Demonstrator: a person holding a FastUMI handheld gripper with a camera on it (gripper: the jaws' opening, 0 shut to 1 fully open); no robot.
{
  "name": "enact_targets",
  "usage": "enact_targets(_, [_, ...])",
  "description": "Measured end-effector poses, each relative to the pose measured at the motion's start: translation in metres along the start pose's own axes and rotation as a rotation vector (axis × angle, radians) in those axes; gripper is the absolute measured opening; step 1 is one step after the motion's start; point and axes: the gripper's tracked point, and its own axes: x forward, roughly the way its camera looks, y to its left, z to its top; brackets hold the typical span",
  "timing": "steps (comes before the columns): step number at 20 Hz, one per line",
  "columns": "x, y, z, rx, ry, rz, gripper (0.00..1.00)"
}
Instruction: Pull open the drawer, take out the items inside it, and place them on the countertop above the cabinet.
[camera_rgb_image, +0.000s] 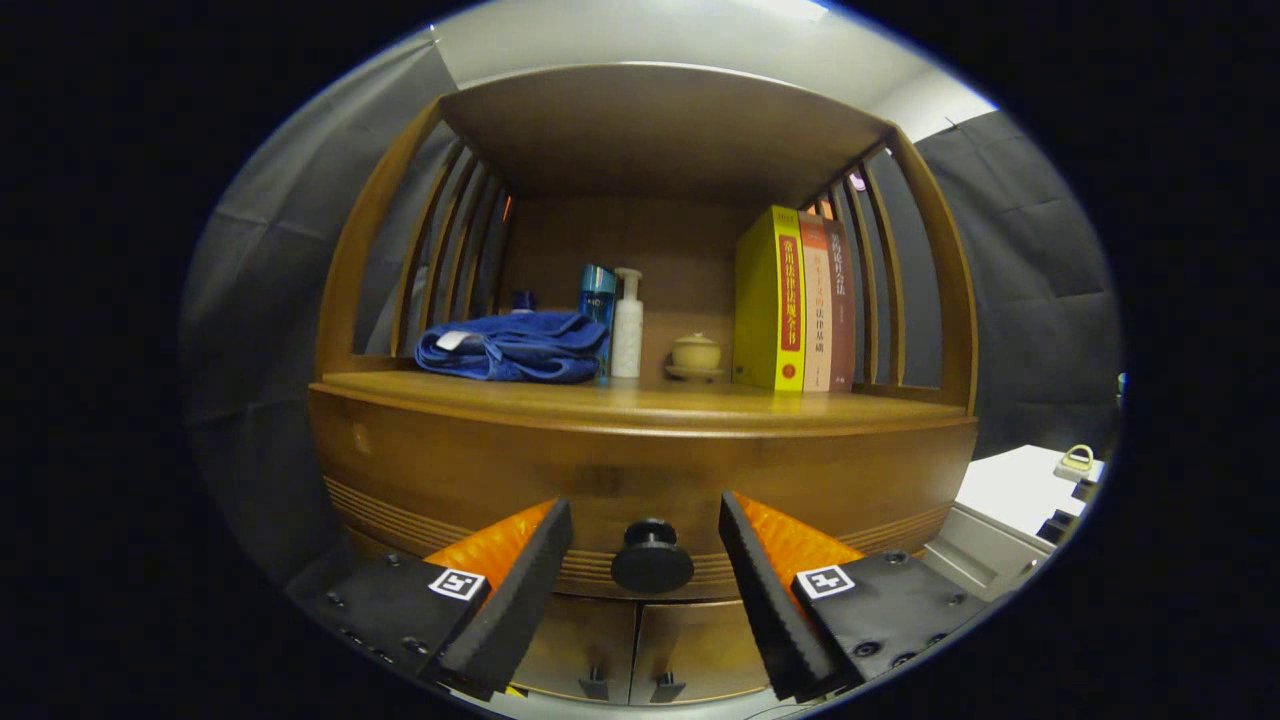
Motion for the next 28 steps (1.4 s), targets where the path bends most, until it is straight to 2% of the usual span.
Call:
enact_targets(6, [0.012,-0.002,-0.020,0.069,0.043,0.003,0.70])
enact_targets(7, [0.012,-0.003,-0.021,0.077,0.038,0.008,0.62])
enact_targets(12, [0.013,-0.004,-0.021,0.076,0.066,0.008,0.41])
enact_targets(17, [-0.005,-0.003,-0.022,0.080,0.086,0.004,0.41])
enact_targets(28, [-0.089,-0.003,-0.028,0.141,0.111,0.012,0.41])
